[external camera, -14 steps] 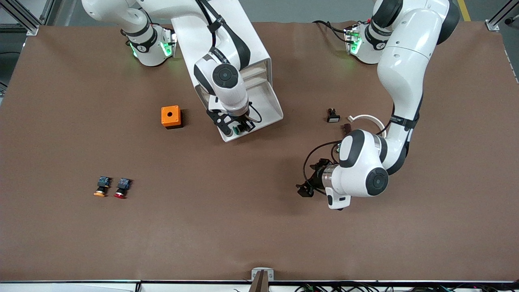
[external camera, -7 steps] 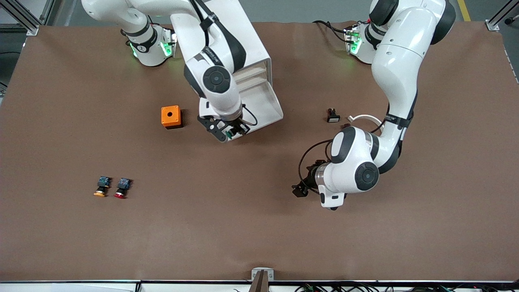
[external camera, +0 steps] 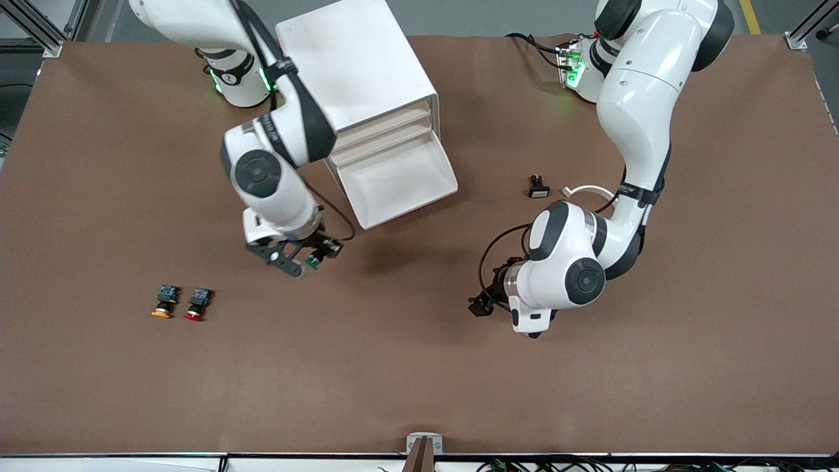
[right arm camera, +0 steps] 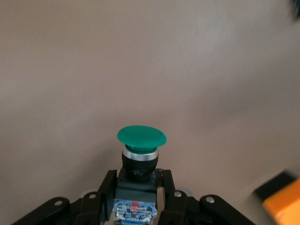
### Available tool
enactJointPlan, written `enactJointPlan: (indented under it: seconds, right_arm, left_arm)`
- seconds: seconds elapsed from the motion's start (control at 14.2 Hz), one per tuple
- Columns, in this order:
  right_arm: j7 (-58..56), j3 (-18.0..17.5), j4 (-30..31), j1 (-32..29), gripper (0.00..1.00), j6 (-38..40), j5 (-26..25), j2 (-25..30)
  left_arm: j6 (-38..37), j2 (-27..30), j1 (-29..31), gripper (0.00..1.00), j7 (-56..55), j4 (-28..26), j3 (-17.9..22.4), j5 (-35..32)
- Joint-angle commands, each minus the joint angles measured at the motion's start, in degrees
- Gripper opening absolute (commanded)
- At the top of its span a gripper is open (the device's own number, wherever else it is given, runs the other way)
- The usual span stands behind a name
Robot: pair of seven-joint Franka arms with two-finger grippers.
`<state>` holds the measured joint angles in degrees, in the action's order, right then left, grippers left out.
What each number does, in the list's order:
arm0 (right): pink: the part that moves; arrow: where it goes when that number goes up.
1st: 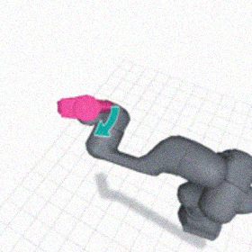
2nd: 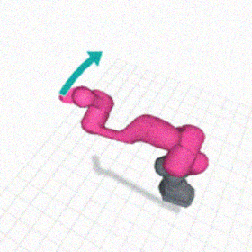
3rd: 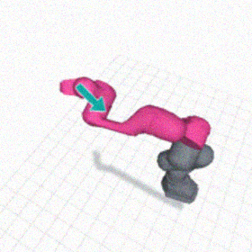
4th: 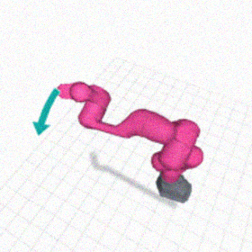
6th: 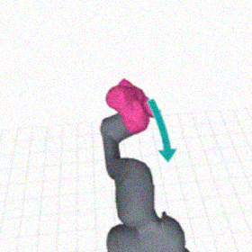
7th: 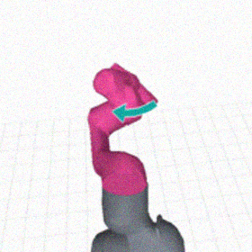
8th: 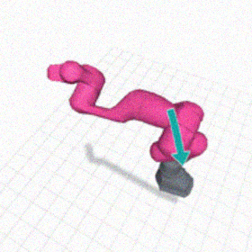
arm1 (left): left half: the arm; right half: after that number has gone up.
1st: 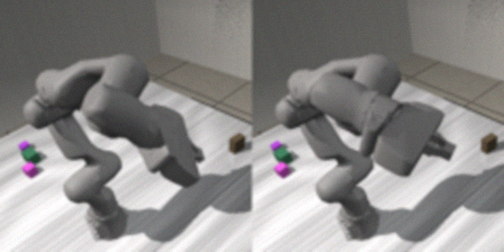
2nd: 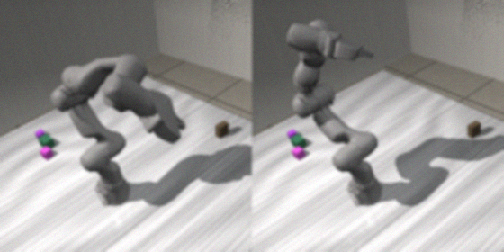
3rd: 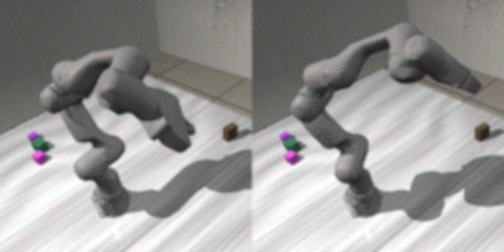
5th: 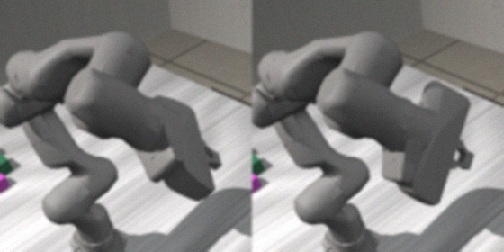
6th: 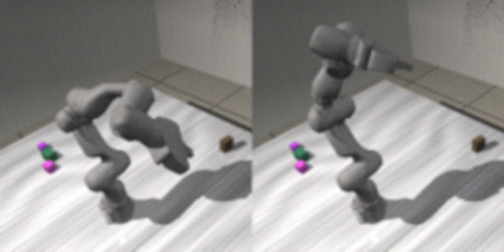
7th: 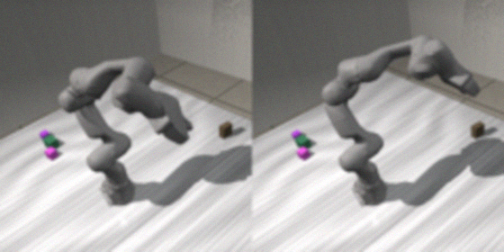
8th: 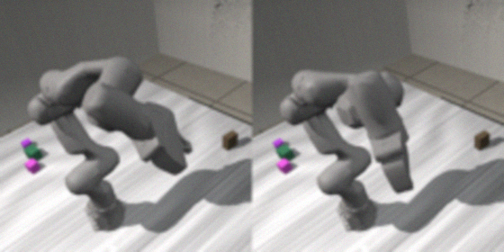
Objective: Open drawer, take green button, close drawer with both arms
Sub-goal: 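Lift the green button out of the drawer with the right gripper, then lower the green button beside the red button while the left gripper approaches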
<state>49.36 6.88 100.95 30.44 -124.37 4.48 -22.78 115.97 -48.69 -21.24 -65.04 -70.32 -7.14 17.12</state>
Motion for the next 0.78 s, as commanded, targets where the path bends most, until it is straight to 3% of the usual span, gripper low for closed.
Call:
enactJointPlan:
  seconds: [0.0, 0.21, 0.42, 0.71]
  right_arm:
    - [-9.42, -1.17, -1.81, -5.98, 0.01, -1.48, -0.53, -2.27]
    - [-20.49, -1.17, -1.81, -11.96, 0.02, -6.39, -0.53, -6.21]
    - [-29.30, -1.17, -2.08, -16.80, 0.02, -11.75, -0.18, -10.61]
    - [-35.28, -1.26, -2.08, -18.66, 0.02, -13.70, 0.18, -13.34]
  left_arm:
    - [0.22, 2.54, -1.09, 0.99, 0.26, -0.87, 0.20, -1.83]
    - [0.22, 4.13, -3.10, 0.99, 0.18, -0.96, 0.46, -3.05]
    - [0.22, 4.04, -5.30, 0.99, -0.61, -1.04, 0.37, -9.11]
    - [0.22, 3.96, -7.50, 0.99, -3.24, -1.22, 0.55, -10.26]
